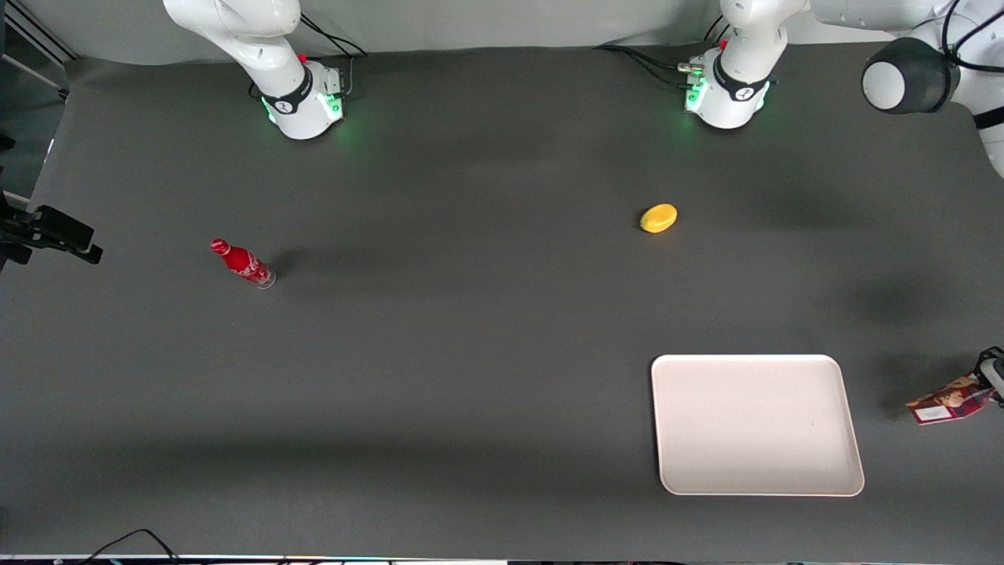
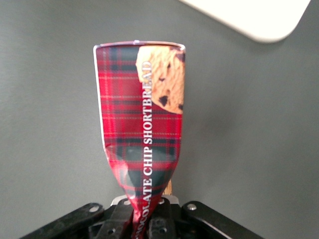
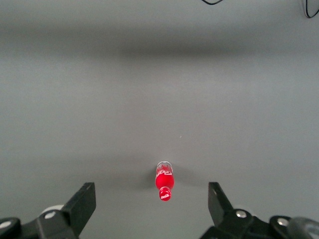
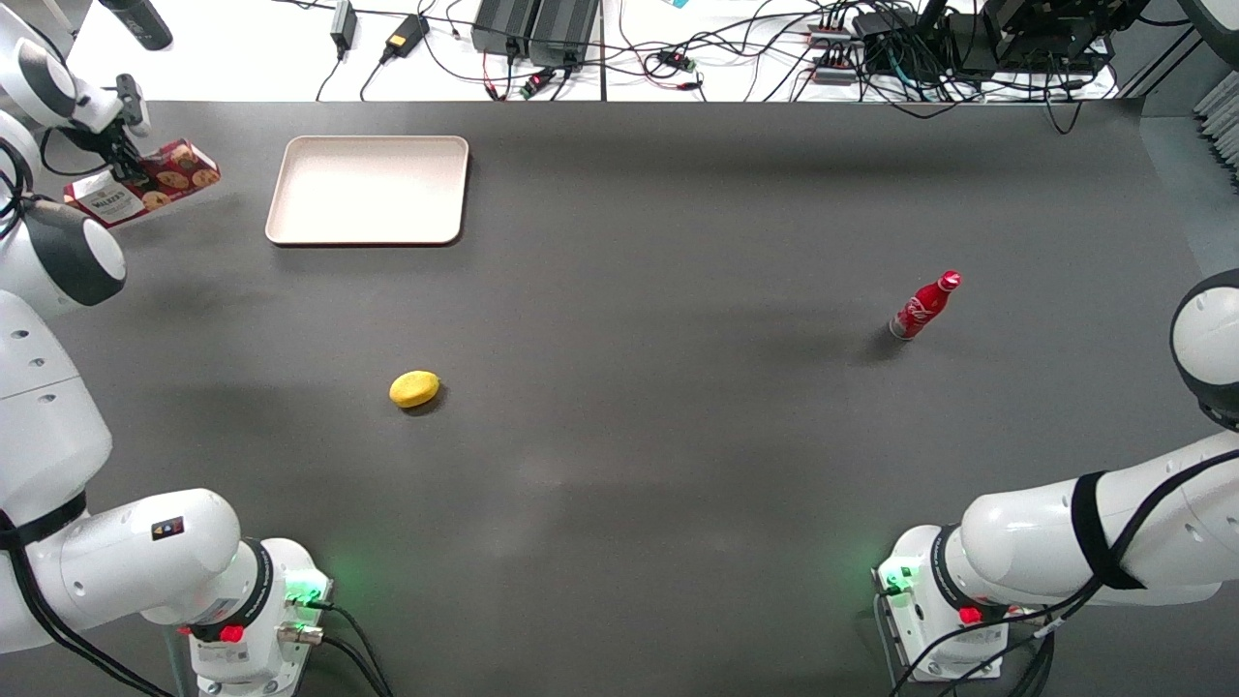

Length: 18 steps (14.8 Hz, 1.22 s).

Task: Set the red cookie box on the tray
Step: 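Lift the box with the left gripper and carry it over the tray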

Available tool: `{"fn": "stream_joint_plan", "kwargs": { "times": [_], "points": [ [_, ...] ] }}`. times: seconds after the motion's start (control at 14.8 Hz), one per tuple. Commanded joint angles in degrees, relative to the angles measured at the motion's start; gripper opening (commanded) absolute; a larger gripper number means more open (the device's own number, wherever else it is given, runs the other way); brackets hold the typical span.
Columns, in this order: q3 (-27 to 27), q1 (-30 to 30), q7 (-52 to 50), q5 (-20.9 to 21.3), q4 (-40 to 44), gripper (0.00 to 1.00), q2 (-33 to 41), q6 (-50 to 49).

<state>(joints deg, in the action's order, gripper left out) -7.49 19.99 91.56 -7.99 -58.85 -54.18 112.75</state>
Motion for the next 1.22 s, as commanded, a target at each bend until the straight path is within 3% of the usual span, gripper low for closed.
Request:
{"fn": "stream_joint_plan", "kwargs": {
  "times": [0.0, 0.2, 0.54, 0.74, 1.15],
  "points": [
    [0.5, -1.8, -11.8, -0.6, 1.6, 0.00, 4.3, -6.3],
    [1.3, -3.8, -24.8, -1.7, 3.6, 0.00, 7.3, -12.0],
    [0.5, -9.7, -48.7, 0.3, 11.3, 0.00, 8.7, -22.3],
    [1.3, -12.6, -61.1, 0.5, 11.2, 0.00, 8.1, -20.9],
    [1.0, -17.0, -77.7, 1.3, 8.4, 0.00, 3.2, -7.6]
  ]
}}
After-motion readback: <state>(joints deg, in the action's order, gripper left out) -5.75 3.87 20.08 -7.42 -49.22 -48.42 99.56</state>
